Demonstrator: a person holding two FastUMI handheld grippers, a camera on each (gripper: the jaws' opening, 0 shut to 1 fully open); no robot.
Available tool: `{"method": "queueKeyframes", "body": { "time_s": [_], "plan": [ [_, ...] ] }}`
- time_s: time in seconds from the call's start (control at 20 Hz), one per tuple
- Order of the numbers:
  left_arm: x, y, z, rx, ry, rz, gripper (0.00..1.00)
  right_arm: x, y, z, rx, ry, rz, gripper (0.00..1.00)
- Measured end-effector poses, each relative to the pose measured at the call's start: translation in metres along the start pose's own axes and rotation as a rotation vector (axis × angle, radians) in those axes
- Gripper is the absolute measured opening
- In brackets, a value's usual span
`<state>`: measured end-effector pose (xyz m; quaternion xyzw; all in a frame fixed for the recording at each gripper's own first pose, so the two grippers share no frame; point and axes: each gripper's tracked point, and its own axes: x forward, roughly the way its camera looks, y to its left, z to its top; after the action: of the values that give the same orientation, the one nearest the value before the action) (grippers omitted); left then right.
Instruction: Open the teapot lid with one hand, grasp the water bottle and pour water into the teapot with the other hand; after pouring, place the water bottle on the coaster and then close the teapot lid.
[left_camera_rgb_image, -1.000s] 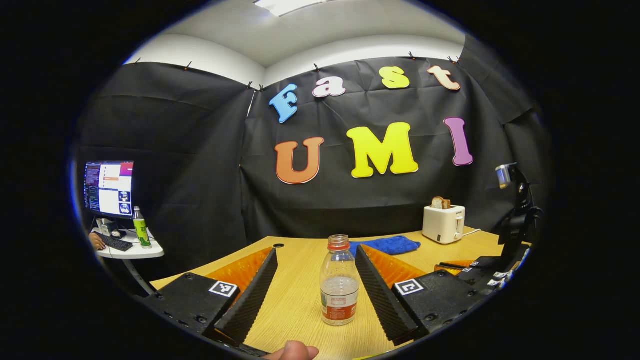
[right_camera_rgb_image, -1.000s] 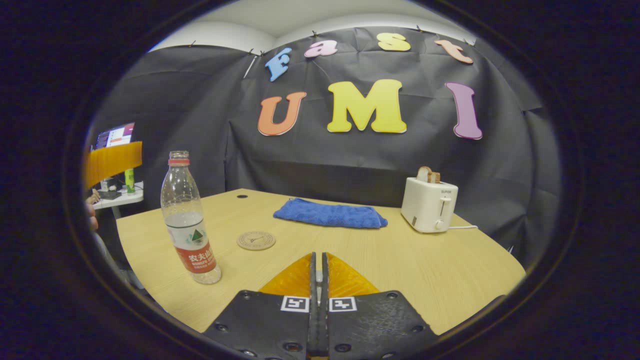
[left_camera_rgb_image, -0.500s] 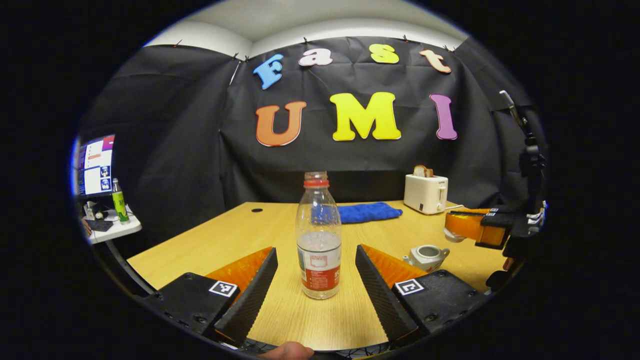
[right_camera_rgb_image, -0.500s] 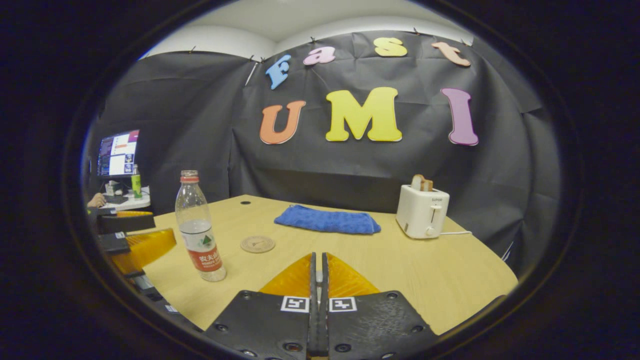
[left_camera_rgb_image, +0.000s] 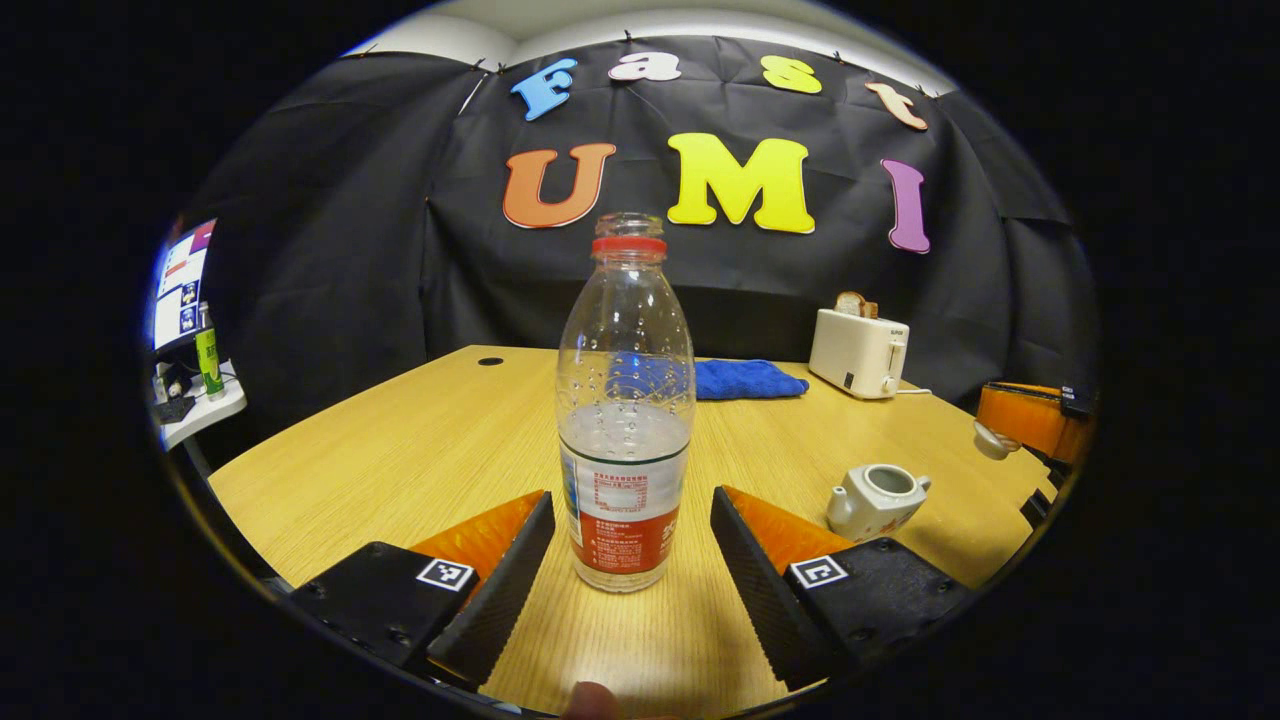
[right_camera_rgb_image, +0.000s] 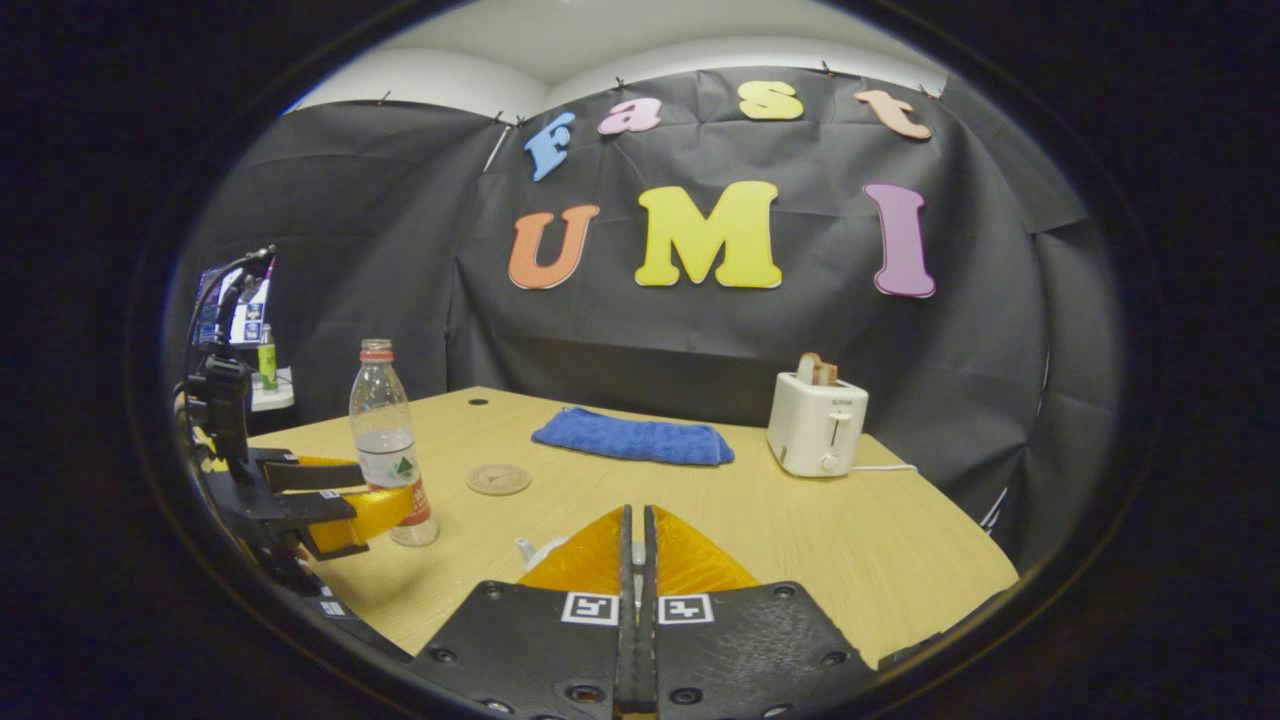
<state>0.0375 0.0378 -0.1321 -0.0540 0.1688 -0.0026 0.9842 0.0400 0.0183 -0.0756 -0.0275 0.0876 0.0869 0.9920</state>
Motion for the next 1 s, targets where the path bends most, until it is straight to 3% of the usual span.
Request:
{"method": "queueKeyframes", "body": {
  "time_s": [0.2,0.25,0.3,0.35,0.6,0.85,1.0],
  "plan": [
    [0.010,0.001,-0.001,0.022,0.012,0.000,0.98,-0.003,-0.005,-0.002,0.003,0.003,-0.011,0.00],
    [0.010,0.001,-0.002,0.028,0.014,0.001,0.92,-0.003,-0.006,-0.002,0.004,0.003,-0.012,0.00],
    [0.012,0.002,-0.004,0.034,0.021,0.003,0.94,-0.004,-0.006,-0.002,0.004,0.003,-0.013,0.00],
    [0.012,0.003,-0.004,0.040,0.026,0.006,0.84,-0.005,-0.006,-0.003,0.002,0.003,-0.015,0.00],
    [0.012,0.008,-0.004,0.083,0.046,0.030,0.79,-0.008,-0.007,-0.005,-0.002,0.004,-0.011,0.00],
    [0.001,0.022,0.011,0.289,0.038,0.111,0.77,-0.012,-0.017,-0.004,0.012,0.002,-0.010,0.00],
    [-0.004,0.024,0.020,0.490,0.043,0.128,0.76,-0.018,-0.026,-0.005,0.019,0.001,-0.013,0.00]
  ]
}}
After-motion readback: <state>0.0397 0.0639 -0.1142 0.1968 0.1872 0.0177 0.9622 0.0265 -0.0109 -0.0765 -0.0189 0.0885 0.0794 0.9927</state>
